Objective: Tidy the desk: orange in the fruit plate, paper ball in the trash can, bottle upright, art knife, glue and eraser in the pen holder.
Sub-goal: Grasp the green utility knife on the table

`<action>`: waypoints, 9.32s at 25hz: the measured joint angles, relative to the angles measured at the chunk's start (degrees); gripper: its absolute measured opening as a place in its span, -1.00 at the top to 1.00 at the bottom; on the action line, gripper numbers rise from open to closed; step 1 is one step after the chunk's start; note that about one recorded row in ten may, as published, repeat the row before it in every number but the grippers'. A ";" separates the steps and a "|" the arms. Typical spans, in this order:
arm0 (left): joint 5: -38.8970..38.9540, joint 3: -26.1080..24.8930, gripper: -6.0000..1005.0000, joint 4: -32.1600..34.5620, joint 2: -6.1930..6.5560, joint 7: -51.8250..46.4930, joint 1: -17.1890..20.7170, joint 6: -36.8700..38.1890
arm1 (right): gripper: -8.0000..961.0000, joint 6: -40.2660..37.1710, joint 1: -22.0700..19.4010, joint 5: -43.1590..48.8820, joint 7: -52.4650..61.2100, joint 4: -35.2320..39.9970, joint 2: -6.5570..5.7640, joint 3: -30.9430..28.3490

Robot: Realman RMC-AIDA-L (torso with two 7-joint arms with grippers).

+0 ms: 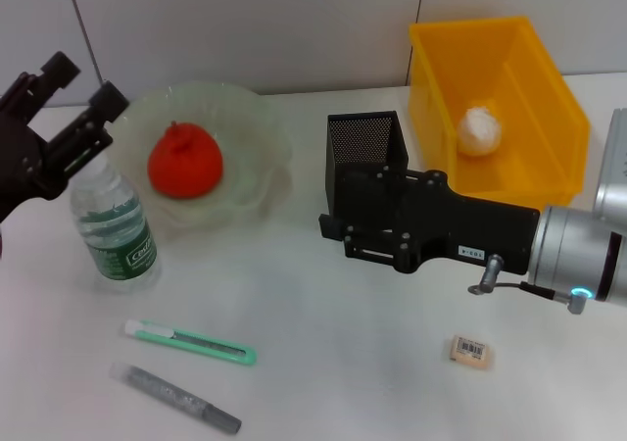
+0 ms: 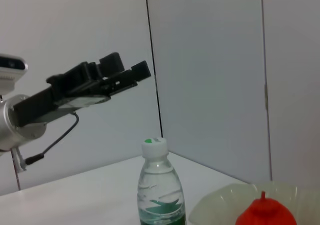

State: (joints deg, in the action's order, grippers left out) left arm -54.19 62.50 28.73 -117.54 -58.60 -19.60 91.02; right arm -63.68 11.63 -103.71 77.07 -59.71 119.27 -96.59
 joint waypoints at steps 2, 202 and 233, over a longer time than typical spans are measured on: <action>-1.91 -0.17 -0.61 1.14 0.23 -0.94 0.01 0.19 | -0.56 -0.07 0.03 0.05 0.00 0.22 -0.04 0.00; -104.82 39.35 -0.04 36.35 -1.64 -51.73 -25.83 -4.96 | -0.59 -29.22 -2.78 11.86 -9.83 19.38 0.00 -21.62; -104.63 39.60 0.28 35.35 -1.64 -52.29 -26.01 -4.53 | -0.59 -29.22 -2.47 11.86 -9.84 20.17 0.00 -21.62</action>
State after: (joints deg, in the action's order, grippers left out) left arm -158.82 102.11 64.08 -119.18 -110.89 -45.62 86.48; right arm -92.90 9.17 -91.84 67.23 -39.55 119.27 -118.22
